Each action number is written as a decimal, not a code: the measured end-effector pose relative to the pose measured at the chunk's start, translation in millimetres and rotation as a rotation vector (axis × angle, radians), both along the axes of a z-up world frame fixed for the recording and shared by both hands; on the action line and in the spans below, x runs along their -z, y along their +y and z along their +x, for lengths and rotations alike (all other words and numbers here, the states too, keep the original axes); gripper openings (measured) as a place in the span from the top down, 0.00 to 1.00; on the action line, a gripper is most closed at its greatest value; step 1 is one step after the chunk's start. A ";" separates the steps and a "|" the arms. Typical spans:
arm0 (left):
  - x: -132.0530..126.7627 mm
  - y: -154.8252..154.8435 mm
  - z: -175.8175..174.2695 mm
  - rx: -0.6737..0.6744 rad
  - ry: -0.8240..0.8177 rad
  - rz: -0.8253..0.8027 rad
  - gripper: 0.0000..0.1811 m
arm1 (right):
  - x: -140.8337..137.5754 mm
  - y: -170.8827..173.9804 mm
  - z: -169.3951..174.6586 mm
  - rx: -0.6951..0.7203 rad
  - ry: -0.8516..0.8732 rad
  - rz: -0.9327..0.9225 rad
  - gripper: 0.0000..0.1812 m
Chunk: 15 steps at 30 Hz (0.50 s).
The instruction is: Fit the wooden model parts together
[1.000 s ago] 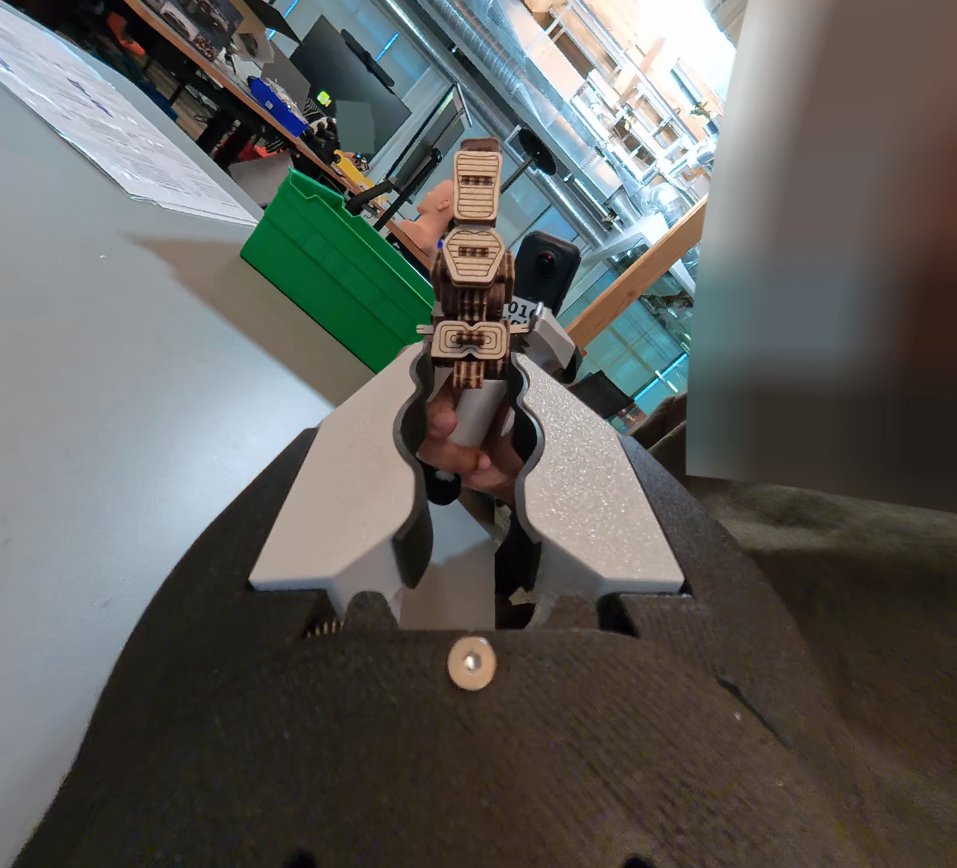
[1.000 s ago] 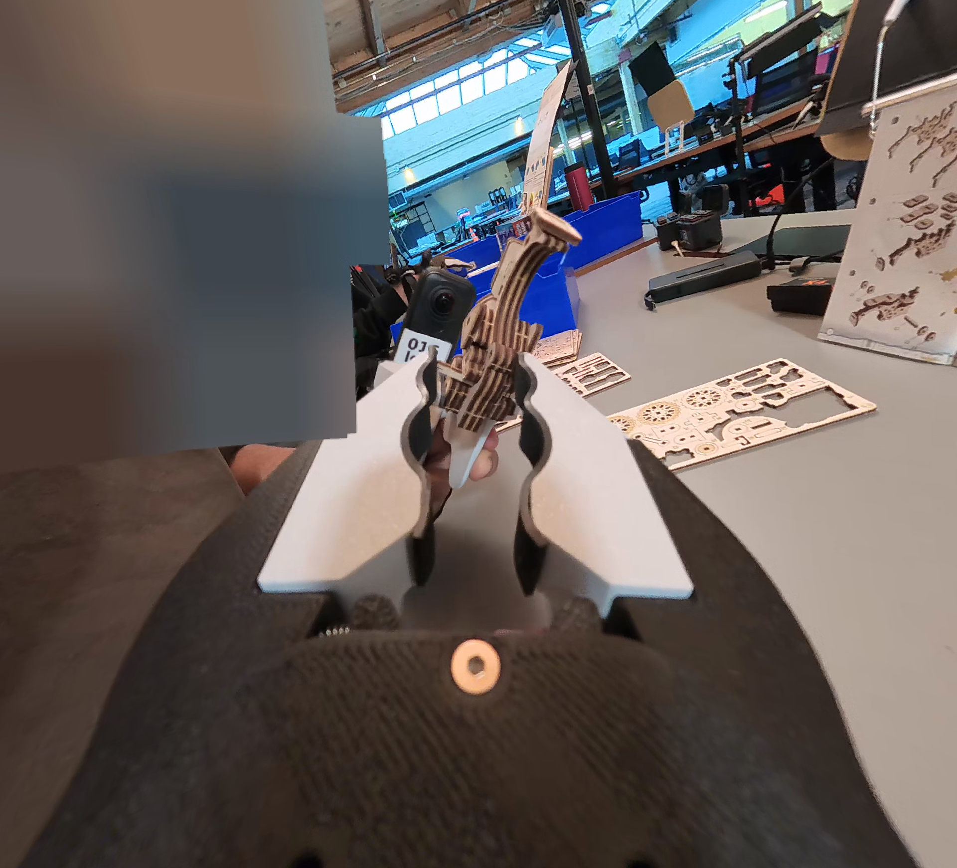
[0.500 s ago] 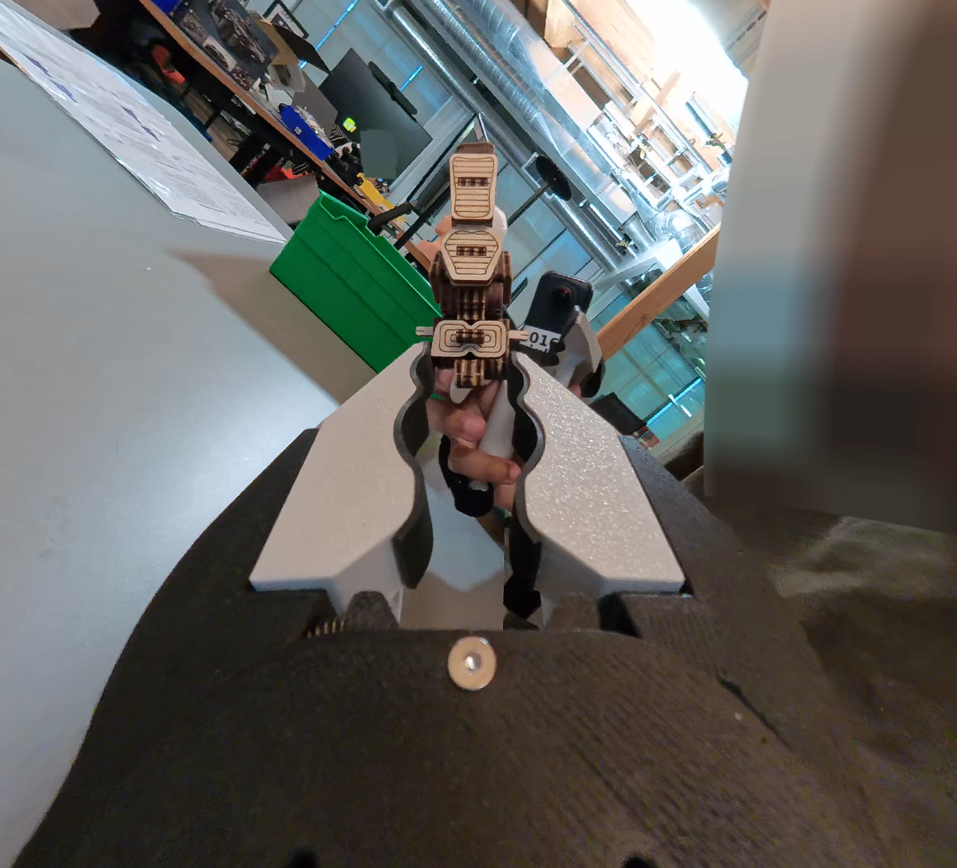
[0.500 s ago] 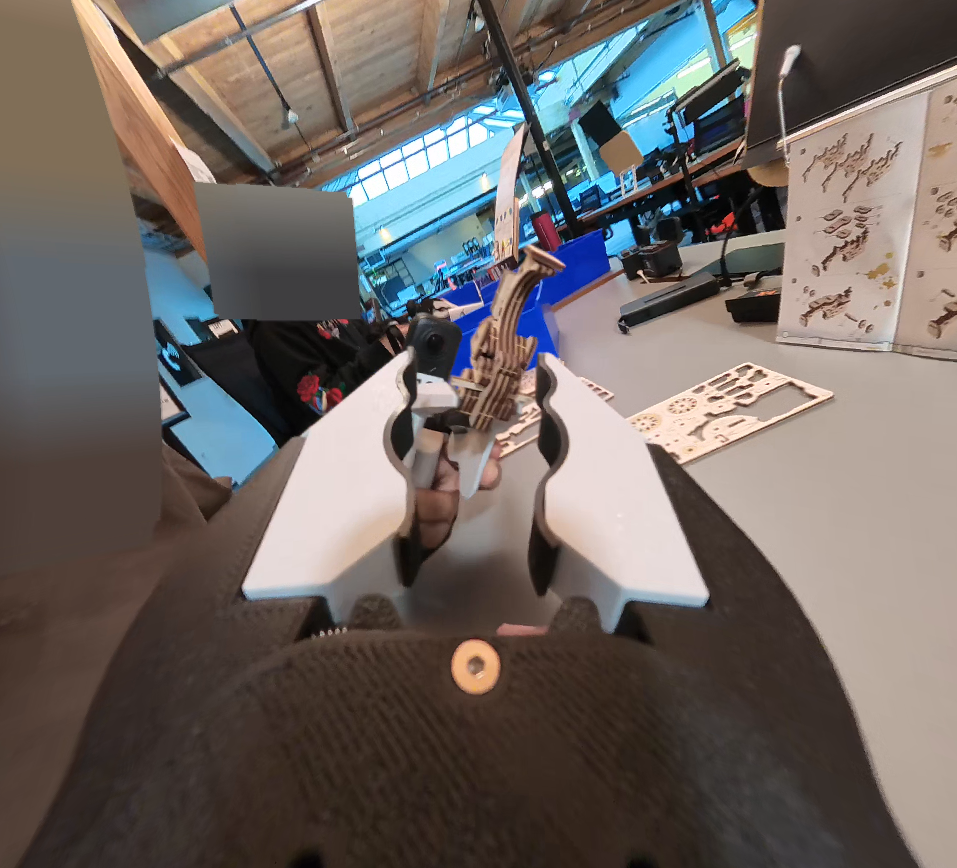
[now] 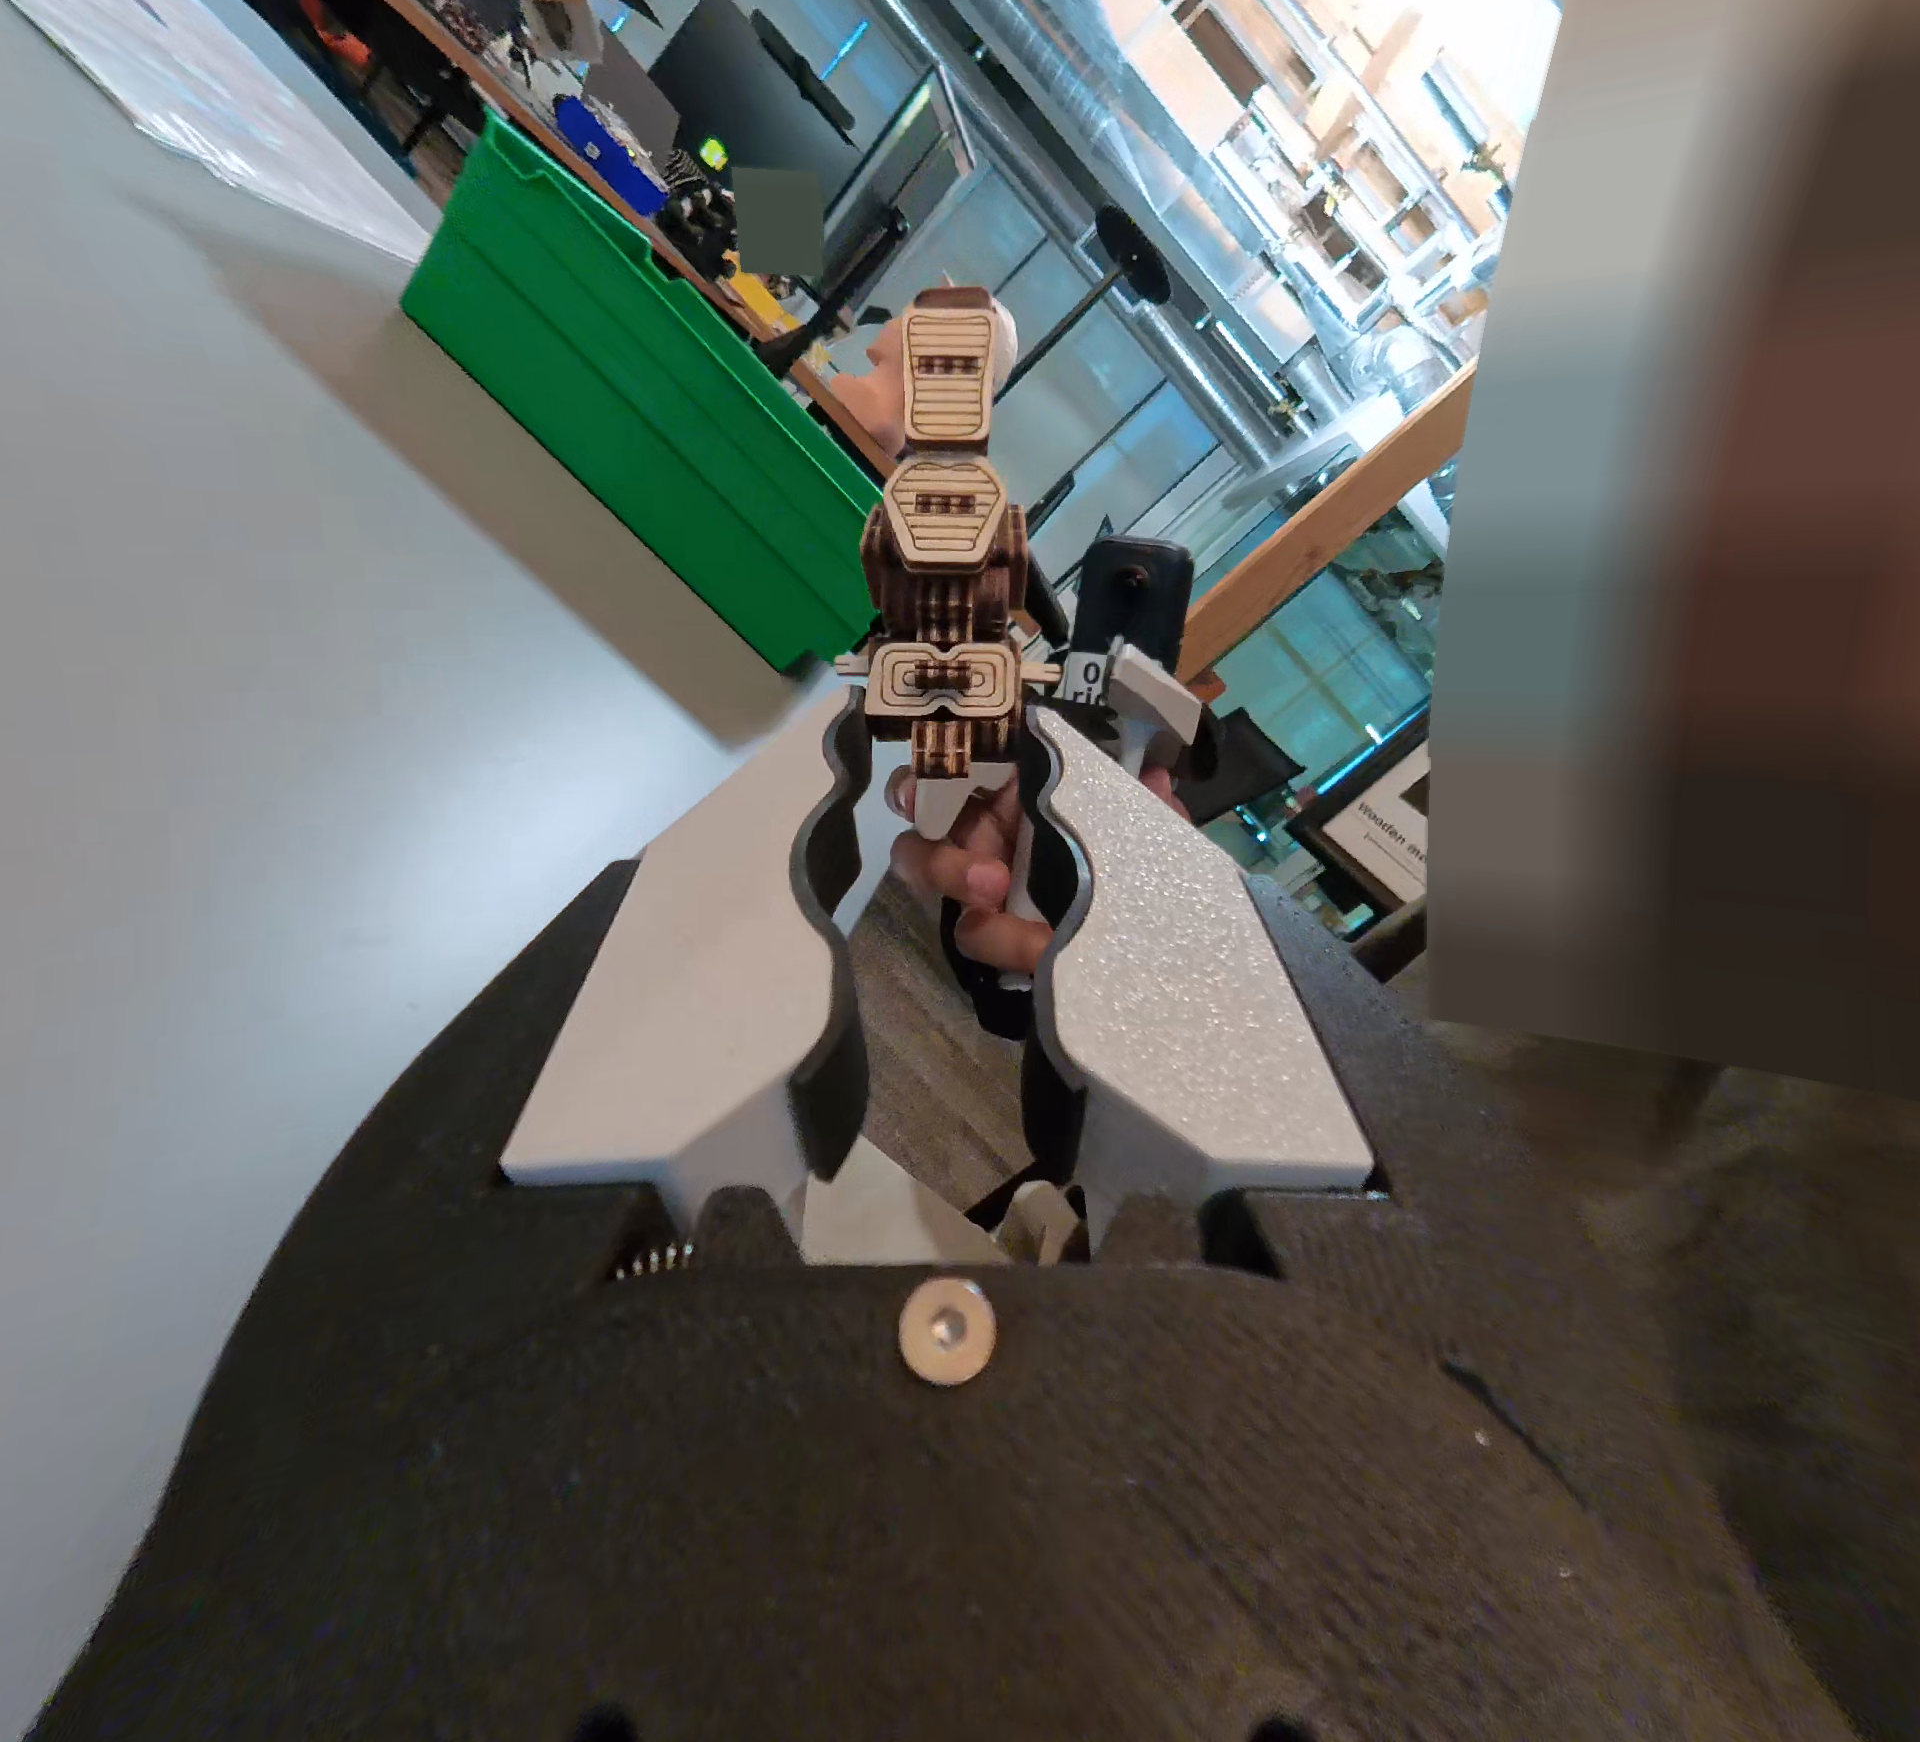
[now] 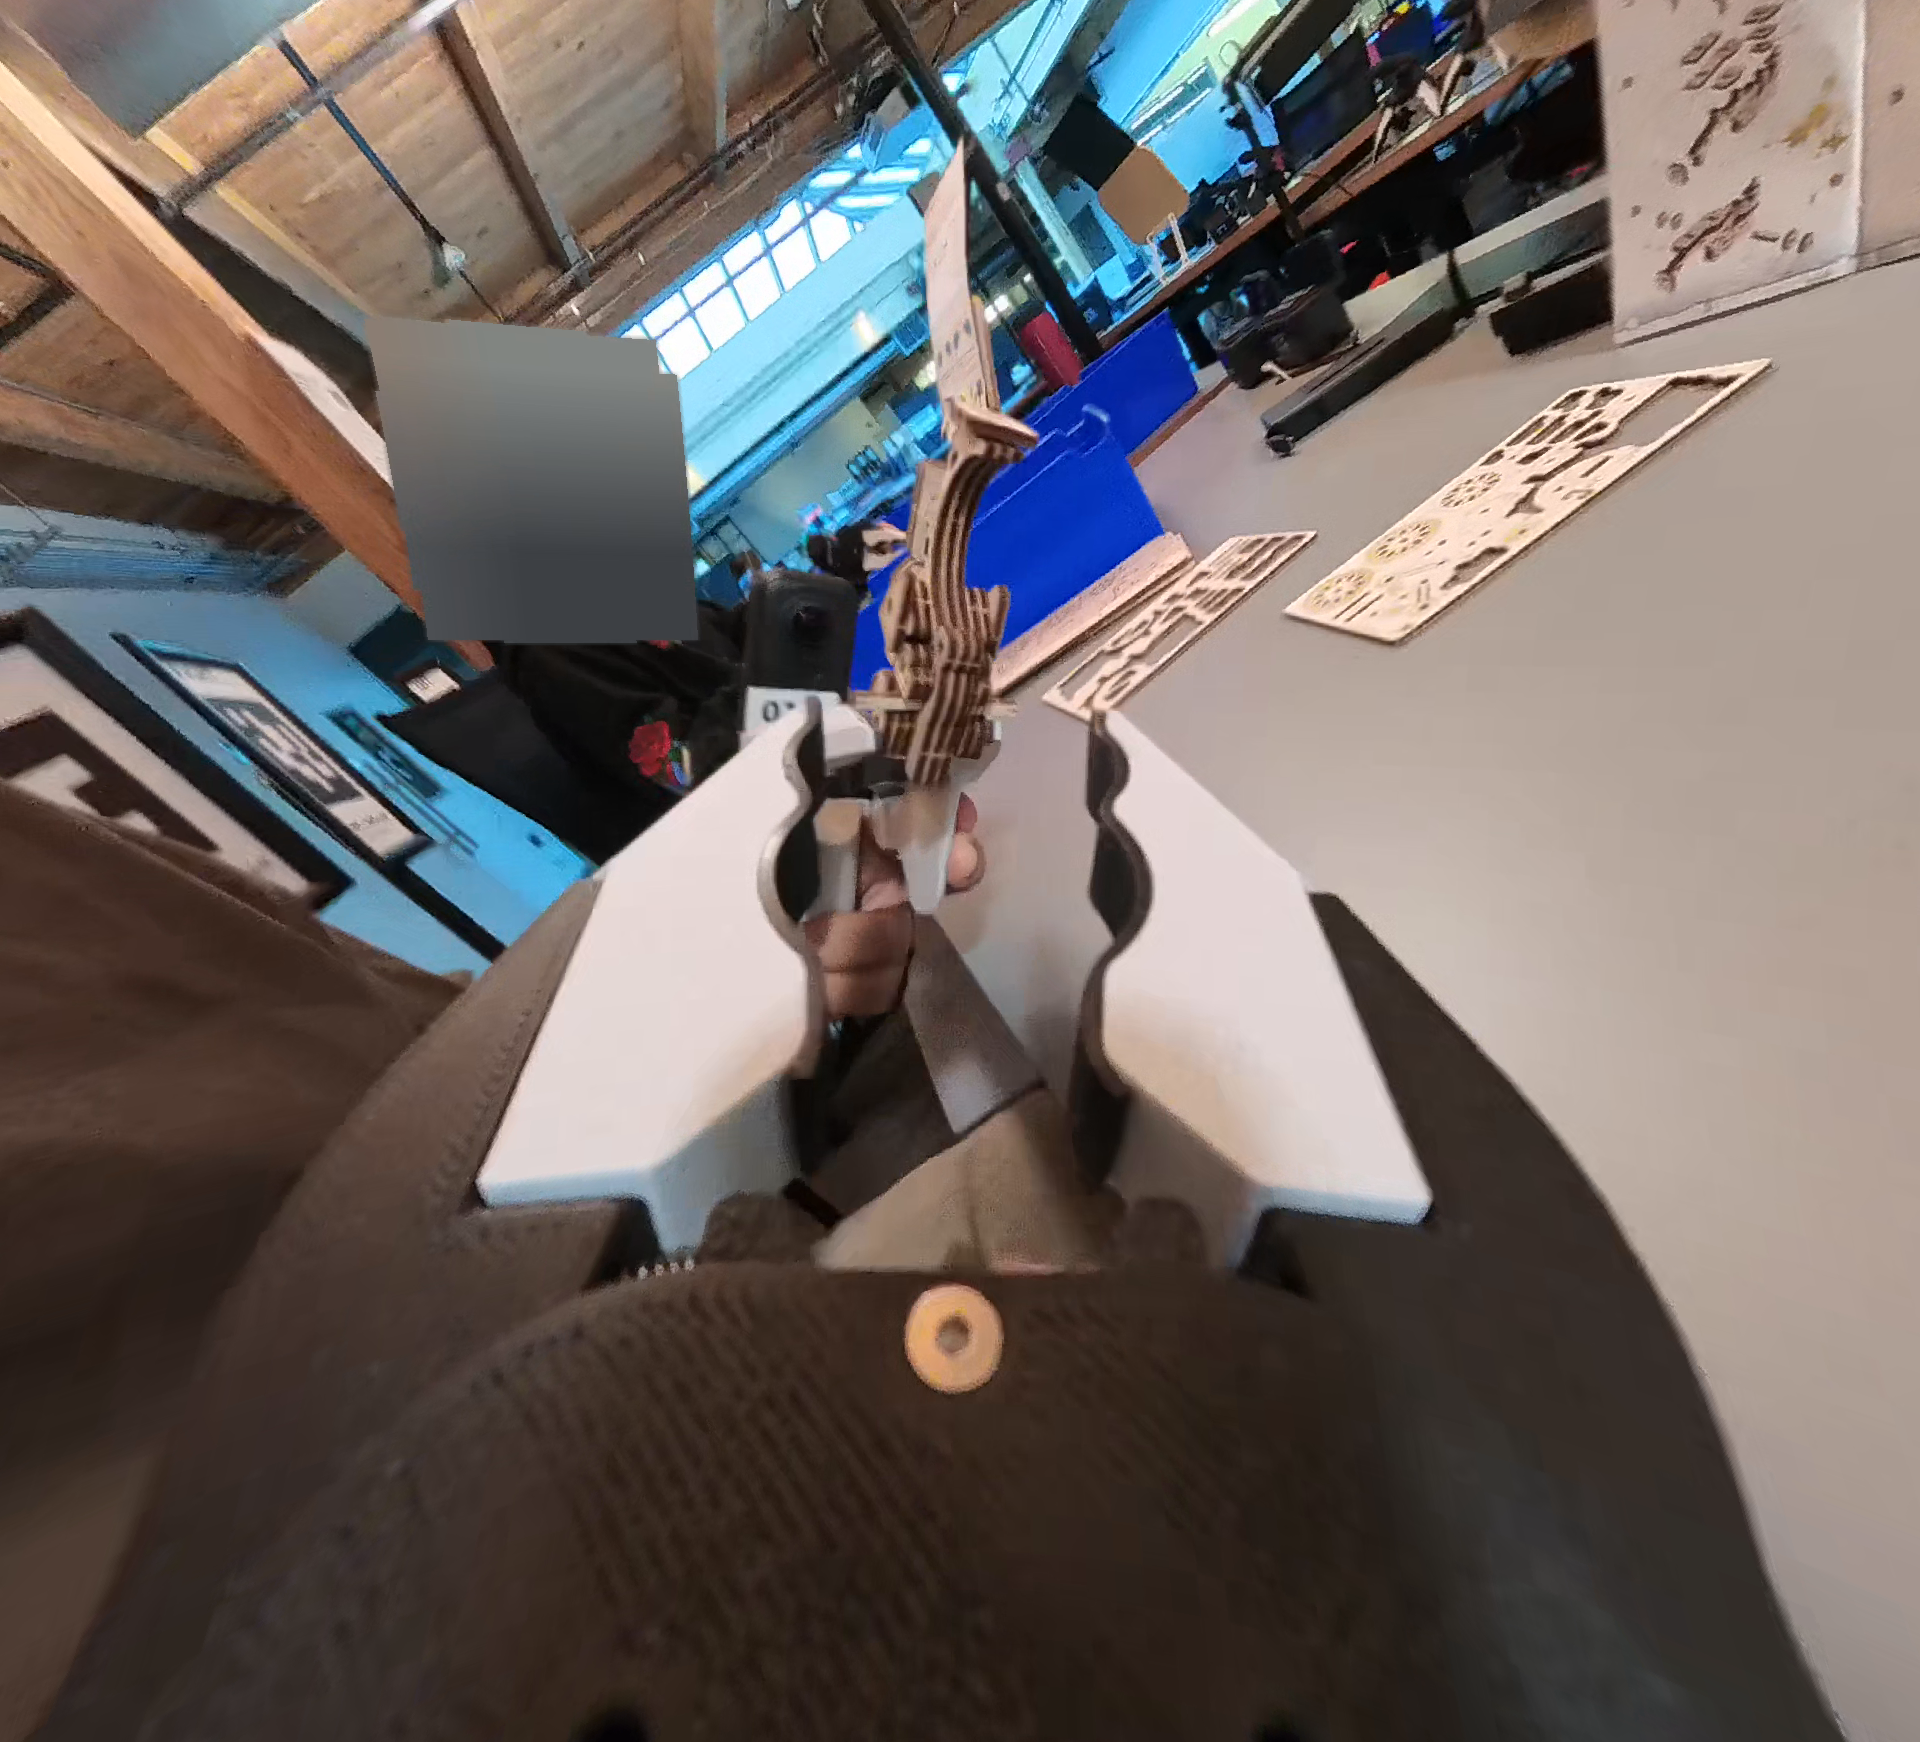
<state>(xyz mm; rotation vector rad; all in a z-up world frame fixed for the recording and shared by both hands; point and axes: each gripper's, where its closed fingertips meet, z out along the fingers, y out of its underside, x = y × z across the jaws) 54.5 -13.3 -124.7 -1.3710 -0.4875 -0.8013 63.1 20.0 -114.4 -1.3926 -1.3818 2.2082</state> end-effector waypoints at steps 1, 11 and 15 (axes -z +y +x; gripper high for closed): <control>-1.8 -2.9 6.9 -0.002 0.018 0.001 0.86 | 1.0 -5.3 5.8 0.002 0.006 0.037 0.73; 3.7 -6.6 18.2 -0.091 0.143 -0.073 0.86 | -4.3 -30.5 17.3 0.009 0.122 0.298 0.76; 14.3 -6.1 -0.8 -0.182 0.145 -0.137 0.86 | -1.6 -26.5 12.4 0.026 0.120 0.315 0.76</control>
